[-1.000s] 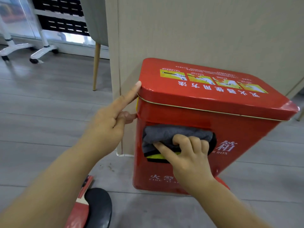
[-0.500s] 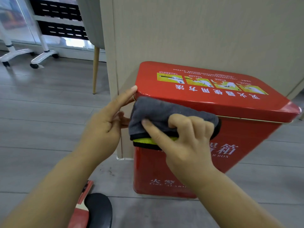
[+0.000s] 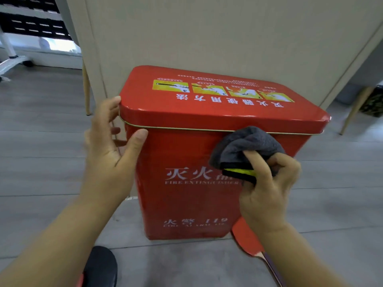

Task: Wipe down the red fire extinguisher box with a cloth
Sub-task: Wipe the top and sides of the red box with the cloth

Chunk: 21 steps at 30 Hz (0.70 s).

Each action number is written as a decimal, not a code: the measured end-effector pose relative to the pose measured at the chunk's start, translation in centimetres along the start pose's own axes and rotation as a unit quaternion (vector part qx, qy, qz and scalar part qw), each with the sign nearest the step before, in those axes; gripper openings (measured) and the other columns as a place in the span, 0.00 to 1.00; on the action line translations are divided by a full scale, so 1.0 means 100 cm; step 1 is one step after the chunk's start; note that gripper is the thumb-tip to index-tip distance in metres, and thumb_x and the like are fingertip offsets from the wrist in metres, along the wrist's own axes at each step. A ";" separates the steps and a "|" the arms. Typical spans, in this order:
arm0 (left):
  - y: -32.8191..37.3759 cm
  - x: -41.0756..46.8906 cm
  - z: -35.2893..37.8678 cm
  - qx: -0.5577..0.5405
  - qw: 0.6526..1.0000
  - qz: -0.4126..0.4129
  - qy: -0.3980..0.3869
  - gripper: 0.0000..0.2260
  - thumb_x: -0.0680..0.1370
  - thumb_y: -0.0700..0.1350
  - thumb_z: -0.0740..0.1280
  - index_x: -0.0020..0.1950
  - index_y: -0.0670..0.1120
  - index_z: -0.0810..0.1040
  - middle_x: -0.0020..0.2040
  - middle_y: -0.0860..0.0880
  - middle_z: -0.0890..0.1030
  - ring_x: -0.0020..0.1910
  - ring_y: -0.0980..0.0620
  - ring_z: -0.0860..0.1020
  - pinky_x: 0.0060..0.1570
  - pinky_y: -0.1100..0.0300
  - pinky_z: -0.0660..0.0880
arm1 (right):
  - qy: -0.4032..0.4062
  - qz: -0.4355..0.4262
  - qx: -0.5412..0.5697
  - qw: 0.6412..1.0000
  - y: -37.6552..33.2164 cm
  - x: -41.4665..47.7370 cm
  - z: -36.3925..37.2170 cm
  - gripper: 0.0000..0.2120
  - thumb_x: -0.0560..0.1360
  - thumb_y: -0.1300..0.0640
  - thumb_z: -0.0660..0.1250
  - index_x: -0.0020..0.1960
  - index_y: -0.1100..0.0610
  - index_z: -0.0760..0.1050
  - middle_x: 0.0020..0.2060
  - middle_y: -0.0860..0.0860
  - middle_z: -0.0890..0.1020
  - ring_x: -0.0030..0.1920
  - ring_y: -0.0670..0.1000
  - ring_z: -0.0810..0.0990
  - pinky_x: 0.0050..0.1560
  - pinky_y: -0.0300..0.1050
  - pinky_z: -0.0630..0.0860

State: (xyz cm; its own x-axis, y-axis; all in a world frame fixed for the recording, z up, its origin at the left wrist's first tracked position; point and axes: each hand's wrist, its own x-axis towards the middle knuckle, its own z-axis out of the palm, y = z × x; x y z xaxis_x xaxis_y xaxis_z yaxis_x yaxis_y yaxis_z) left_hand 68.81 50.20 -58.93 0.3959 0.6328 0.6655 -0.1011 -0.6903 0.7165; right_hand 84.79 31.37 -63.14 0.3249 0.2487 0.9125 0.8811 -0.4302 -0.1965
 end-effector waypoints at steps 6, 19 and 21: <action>-0.001 -0.004 0.015 -0.026 0.999 0.018 0.028 0.21 0.78 0.49 0.61 0.69 0.57 0.56 0.64 0.58 0.69 0.57 0.57 0.73 0.52 0.68 0.75 | 0.033 0.160 0.112 0.980 0.015 0.004 -0.019 0.26 0.69 0.72 0.60 0.63 0.52 0.64 0.51 0.43 0.60 0.53 0.45 0.63 0.62 0.31 0.62; 0.000 -0.007 0.010 -0.037 0.999 0.018 0.022 0.25 0.78 0.42 0.65 0.67 0.63 0.58 0.64 0.60 0.69 0.59 0.59 0.73 0.52 0.70 0.74 | 0.042 0.212 0.186 0.959 -0.015 0.025 -0.018 0.25 0.77 0.63 0.62 0.72 0.53 0.61 0.52 0.44 0.66 0.57 0.31 0.64 0.62 0.26 0.60; 0.001 -0.005 0.007 -0.036 0.999 0.015 0.018 0.24 0.77 0.45 0.65 0.66 0.64 0.58 0.65 0.57 0.70 0.60 0.55 0.74 0.52 0.69 0.75 | 0.022 0.164 0.169 0.972 -0.029 0.022 -0.012 0.26 0.76 0.62 0.62 0.72 0.60 0.61 0.50 0.52 0.65 0.55 0.32 0.64 0.61 0.26 0.59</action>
State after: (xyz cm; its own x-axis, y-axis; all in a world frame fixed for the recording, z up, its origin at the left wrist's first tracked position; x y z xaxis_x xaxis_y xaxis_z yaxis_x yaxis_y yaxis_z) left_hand 69.22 49.59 -59.32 0.3587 0.6257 0.6927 -0.1775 -0.6828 0.7087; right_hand 82.52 32.15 -60.15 0.5986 0.1060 0.7940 0.7977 -0.1691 -0.5788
